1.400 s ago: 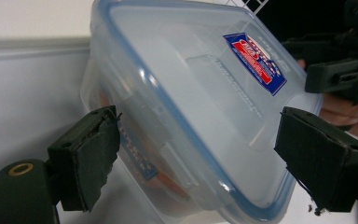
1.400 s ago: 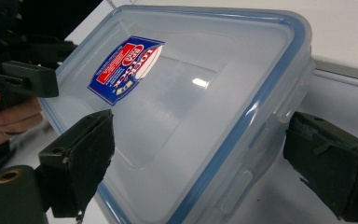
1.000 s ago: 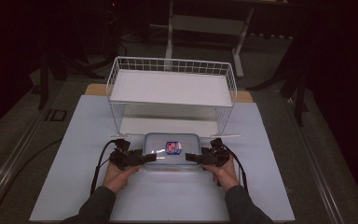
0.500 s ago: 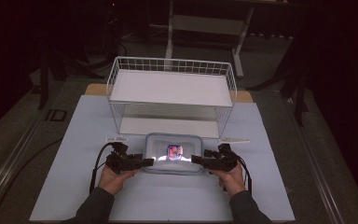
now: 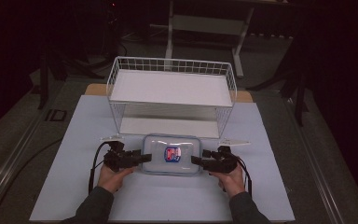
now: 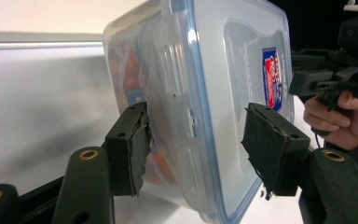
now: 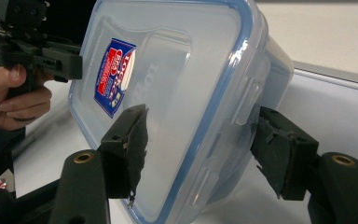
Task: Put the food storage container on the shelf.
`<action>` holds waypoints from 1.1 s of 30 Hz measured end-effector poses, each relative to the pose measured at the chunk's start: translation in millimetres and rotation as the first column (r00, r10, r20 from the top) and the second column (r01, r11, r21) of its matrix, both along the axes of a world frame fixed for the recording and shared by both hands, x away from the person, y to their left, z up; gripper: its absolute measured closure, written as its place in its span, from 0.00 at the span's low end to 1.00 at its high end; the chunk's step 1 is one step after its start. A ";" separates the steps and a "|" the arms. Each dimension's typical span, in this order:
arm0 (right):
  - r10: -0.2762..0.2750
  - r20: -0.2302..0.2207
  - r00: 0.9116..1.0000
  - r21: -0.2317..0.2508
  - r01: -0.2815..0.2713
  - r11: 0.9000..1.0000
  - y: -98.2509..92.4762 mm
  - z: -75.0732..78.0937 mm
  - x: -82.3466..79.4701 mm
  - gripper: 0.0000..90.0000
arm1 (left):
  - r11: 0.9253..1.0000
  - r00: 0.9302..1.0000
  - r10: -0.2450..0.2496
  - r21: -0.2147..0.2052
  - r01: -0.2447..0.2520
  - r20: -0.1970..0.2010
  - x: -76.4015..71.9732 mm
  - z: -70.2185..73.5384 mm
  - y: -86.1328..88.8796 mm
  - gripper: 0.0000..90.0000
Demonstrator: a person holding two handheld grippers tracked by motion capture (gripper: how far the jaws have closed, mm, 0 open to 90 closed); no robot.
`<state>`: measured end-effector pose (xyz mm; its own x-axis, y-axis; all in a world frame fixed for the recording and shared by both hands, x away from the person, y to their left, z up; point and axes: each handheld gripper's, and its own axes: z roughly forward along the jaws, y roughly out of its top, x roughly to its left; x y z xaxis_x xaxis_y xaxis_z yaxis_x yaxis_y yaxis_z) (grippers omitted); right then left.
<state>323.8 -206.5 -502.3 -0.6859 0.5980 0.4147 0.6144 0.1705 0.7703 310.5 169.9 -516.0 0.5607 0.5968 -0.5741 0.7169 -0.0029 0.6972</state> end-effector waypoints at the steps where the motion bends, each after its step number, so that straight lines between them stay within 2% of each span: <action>1: 0.000 0.004 1.000 -0.002 0.000 1.000 0.3 0.1 -0.6 0.42 | 1.000 1.000 0.003 -0.005 -0.003 0.002 0.2 -0.1 0.3 0.45; 3: 0.005 0.014 1.000 -0.003 -0.005 1.000 1.0 0.0 -1.1 0.42 | 1.000 1.000 0.009 -0.014 -0.009 0.012 0.8 -0.1 1.5 0.45; 11: 0.019 0.044 0.999 -0.016 -0.018 1.000 3.2 1.4 -4.4 0.43 | 1.000 1.000 0.003 -0.028 -0.003 0.012 1.9 -0.1 5.4 0.44; 16: 0.027 0.065 0.998 -0.027 -0.025 0.999 3.7 3.1 -7.4 0.45 | 1.000 1.000 -0.004 -0.012 0.004 0.014 -1.4 3.2 6.8 0.47; 18: 0.027 0.062 0.998 -0.027 -0.025 0.999 2.8 3.0 -8.1 0.46 | 1.000 1.000 -0.011 -0.003 0.011 0.018 -3.3 4.7 7.9 0.52; 22: 0.024 0.038 0.999 0.010 -0.025 1.000 -1.7 2.0 -9.5 0.51 | 1.000 1.000 -0.020 0.007 0.020 0.023 -5.9 6.4 8.0 0.54; 25: 0.023 0.026 0.999 0.014 -0.023 1.000 -2.7 2.5 -11.3 0.53 | 0.999 0.999 -0.030 0.014 0.030 0.026 -7.1 7.4 8.7 0.54; 28: 0.019 -0.009 1.000 0.030 -0.019 0.999 -4.3 3.3 -12.2 0.54 | 0.999 0.999 -0.041 0.025 0.040 0.034 -9.2 8.6 8.9 0.55; 33: 0.007 -0.030 1.000 0.024 -0.007 1.000 -3.5 4.7 -16.9 0.55 | 0.998 0.998 -0.052 0.045 0.050 0.048 -12.8 10.2 8.3 0.56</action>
<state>306.9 -209.9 -497.6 -0.6770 0.5827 0.4495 0.6362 0.1564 0.7555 297.7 178.2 -505.8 0.6174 0.5908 -0.5194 0.6803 -0.0695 0.7296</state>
